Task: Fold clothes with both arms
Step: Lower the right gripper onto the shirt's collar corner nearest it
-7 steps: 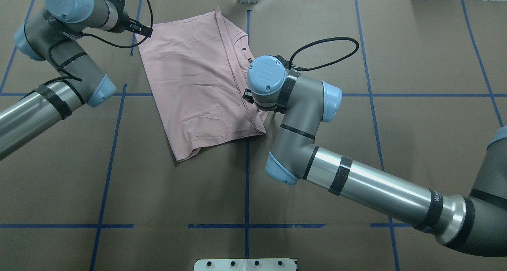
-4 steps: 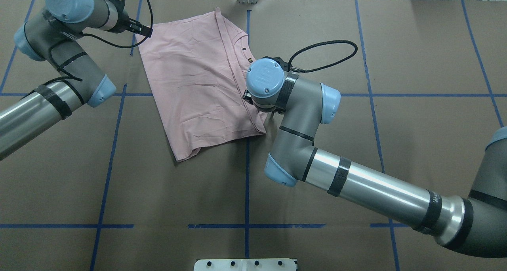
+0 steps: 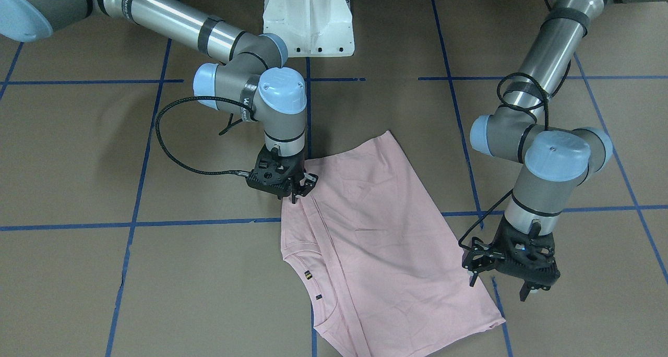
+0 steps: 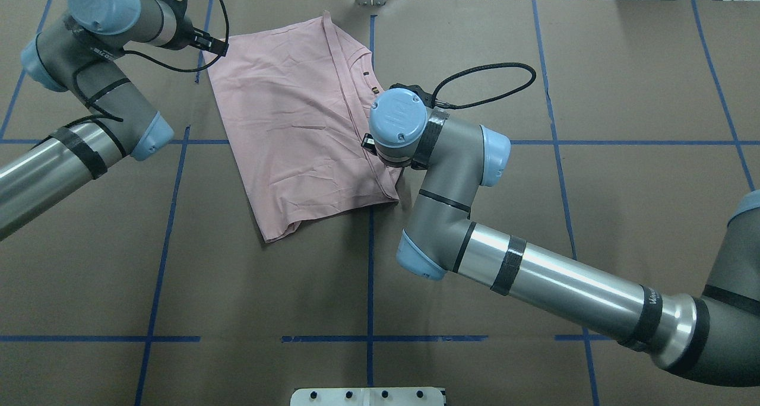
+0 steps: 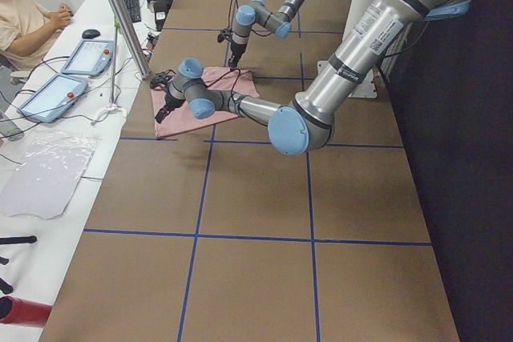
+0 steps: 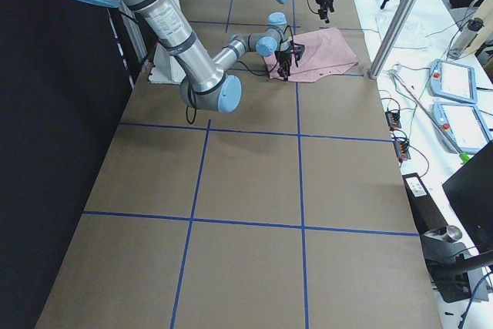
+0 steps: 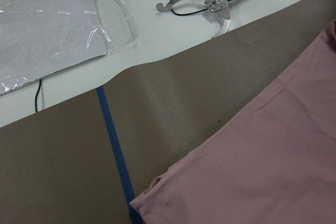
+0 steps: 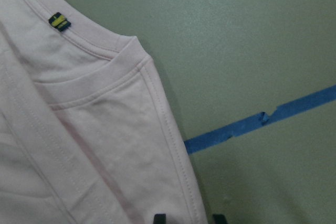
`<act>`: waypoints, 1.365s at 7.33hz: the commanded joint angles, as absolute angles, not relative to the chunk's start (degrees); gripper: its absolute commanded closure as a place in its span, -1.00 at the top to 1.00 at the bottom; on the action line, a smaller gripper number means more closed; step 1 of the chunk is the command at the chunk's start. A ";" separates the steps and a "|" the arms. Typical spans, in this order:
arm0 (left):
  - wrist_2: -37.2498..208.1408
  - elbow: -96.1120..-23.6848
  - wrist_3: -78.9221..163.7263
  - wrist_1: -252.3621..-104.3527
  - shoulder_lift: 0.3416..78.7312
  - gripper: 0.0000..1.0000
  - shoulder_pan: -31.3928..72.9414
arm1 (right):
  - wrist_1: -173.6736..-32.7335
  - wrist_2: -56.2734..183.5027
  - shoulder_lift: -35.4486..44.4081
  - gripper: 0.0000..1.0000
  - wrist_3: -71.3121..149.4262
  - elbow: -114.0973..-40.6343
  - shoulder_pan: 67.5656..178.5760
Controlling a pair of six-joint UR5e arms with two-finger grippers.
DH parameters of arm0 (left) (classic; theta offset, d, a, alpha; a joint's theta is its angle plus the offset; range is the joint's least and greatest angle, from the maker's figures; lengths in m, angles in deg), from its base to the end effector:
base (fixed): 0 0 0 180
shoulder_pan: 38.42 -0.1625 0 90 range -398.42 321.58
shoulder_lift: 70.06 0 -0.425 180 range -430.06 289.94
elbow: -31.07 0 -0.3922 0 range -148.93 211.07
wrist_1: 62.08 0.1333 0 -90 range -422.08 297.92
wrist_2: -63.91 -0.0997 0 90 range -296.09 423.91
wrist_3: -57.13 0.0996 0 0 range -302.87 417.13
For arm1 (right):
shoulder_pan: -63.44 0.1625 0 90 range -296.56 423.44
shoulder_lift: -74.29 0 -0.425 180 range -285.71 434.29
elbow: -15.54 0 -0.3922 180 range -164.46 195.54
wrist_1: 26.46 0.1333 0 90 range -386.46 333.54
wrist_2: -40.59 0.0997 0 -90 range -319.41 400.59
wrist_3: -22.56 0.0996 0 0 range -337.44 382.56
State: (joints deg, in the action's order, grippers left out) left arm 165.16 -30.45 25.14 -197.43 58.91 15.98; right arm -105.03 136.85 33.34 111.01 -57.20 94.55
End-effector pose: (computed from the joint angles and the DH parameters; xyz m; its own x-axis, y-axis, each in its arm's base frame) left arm 0.3671 -0.7084 0.3939 0.7698 0.3537 -0.5313 0.0955 0.7592 0.6438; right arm -0.6172 -0.5155 0.2383 0.6359 0.3523 0.6867 -0.4326 0.8995 -0.0609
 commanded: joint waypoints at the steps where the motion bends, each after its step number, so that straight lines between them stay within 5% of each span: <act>1: 165.16 -30.45 25.14 -197.43 58.88 1.00 16.07 | -104.94 136.83 33.33 -0.21 111.32 -57.14 94.29; 3: 165.16 -30.45 25.14 -197.43 58.88 1.00 15.98 | -105.12 136.31 33.33 -0.35 111.76 -57.06 93.94; 4: 165.16 -30.45 25.14 -197.43 58.88 1.00 15.98 | -105.21 136.22 33.24 -0.79 112.55 -56.88 93.59; 5: 165.16 -30.45 25.14 -197.43 58.96 1.00 15.98 | -105.21 136.22 33.24 -1.00 112.73 -56.79 93.59; 8: 165.16 -31.59 25.05 -197.26 58.62 1.00 15.90 | -105.73 136.39 32.55 -1.00 112.21 -58.71 93.67; 10: 165.25 -34.05 25.05 -196.82 57.21 1.00 15.81 | -110.53 136.31 27.48 -1.00 112.38 -69.29 93.41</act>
